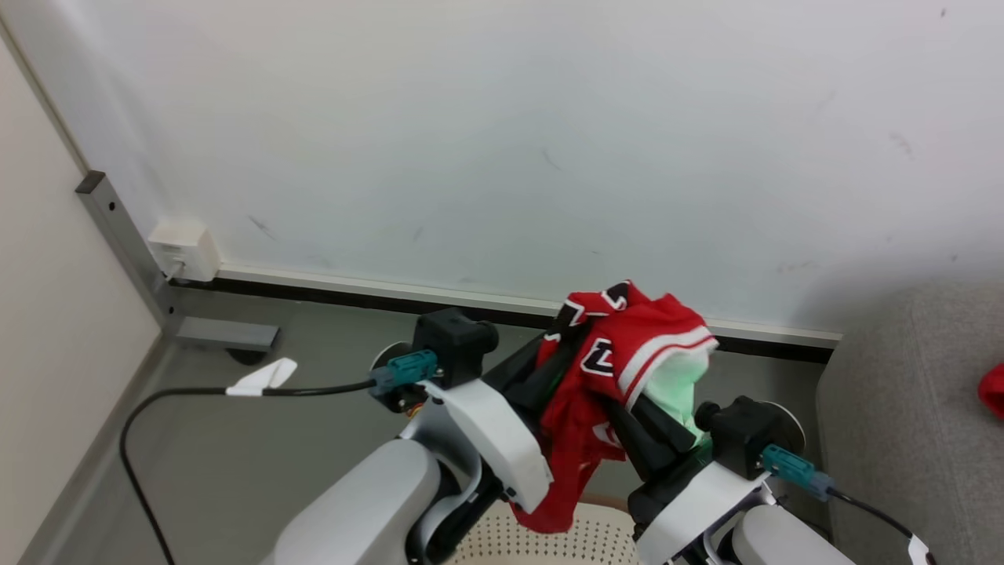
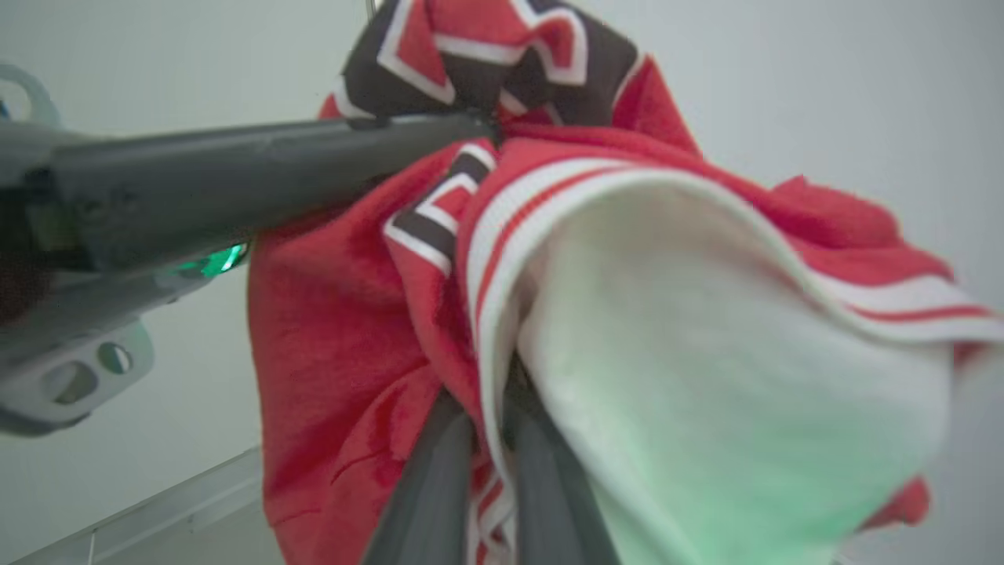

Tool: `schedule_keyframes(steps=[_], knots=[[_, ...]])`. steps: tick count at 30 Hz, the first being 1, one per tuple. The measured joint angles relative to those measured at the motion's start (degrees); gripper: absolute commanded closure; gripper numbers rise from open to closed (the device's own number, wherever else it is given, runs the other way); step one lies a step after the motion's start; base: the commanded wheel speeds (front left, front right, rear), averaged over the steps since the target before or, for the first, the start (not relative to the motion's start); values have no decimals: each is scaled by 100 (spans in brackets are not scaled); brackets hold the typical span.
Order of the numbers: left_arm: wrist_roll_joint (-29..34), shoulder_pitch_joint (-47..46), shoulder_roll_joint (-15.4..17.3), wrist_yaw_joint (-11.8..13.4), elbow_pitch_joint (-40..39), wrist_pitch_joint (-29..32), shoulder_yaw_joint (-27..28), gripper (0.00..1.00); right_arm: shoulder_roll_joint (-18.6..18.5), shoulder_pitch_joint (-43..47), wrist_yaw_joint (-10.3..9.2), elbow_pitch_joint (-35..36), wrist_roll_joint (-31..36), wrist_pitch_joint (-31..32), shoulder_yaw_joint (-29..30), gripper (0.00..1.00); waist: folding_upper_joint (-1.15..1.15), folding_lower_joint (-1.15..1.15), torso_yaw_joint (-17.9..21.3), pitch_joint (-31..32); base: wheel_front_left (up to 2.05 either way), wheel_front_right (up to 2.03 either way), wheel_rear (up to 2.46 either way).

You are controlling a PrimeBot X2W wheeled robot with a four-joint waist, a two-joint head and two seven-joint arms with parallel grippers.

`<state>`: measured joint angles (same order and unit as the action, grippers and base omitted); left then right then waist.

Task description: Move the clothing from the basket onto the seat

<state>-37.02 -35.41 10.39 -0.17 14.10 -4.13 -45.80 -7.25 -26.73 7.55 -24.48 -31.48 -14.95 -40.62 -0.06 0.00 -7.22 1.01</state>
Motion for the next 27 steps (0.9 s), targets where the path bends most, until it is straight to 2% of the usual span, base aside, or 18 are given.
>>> schedule_keyframes(steps=[6, 7, 8, 9, 18, 27], knots=[[-24, 90, 126, 31, 75, -57, 54, 100, -172, 222, 0, 453, 113, 0, 355, 100, 0, 0, 138, -27, 0, 0, 0], [-25, 104, 131, 35, 75, -58, 52, 93, -198, 253, 0, 499, 126, 0, 412, 100, 0, 0, 163, -31, 0, 0, 0], [-27, 118, 130, 42, 70, -60, 44, 56, -221, 275, 0, 557, 135, 0, 454, 100, 0, 0, 188, -36, 0, 0, 0], [-32, 131, 130, 48, 68, -76, 46, 0, -241, 293, 0, 604, 163, 0, 511, 100, 0, 0, 214, -40, 0, 0, 0], [30, 194, 248, 48, -159, -218, -32, 0, -512, 366, 0, 866, 374, 1, 959, 100, 0, 0, 592, -83, 0, 0, 0], [105, 309, 379, 98, -431, -310, -94, 0, -891, 309, 0, 1185, 534, 0, 1441, 100, 0, 0, 1265, -186, 0, 0, 0]])
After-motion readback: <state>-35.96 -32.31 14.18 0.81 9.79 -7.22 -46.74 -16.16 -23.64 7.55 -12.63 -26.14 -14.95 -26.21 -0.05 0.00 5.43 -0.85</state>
